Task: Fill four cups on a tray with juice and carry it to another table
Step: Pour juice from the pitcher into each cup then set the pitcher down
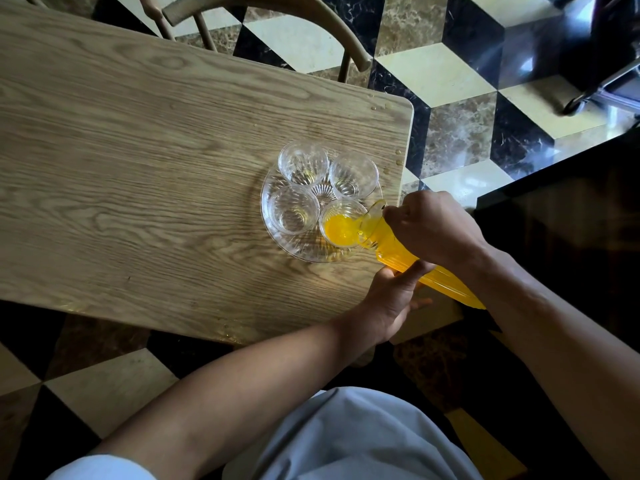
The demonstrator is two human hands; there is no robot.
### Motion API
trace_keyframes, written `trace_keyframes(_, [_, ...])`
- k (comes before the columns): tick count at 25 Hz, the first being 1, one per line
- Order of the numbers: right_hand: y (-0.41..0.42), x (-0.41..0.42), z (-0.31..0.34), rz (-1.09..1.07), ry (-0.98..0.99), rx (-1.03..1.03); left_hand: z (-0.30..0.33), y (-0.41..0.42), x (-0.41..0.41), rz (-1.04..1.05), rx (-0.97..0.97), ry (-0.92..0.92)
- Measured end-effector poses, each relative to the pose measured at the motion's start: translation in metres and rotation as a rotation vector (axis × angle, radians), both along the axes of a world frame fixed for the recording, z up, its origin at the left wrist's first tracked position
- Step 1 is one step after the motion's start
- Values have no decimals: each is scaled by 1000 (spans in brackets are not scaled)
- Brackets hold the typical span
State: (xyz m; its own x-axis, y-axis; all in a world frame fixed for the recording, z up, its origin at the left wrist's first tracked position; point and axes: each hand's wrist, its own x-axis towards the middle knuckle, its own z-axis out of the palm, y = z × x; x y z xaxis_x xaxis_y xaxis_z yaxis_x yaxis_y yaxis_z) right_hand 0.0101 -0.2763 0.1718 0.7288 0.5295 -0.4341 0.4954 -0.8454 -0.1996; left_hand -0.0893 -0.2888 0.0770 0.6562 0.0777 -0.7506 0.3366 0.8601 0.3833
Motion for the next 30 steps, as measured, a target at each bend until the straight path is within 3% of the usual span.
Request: trace_keyframes(30, [4, -4, 0, -50, 8, 31, -8, 11, -5, -44, -60, 11])
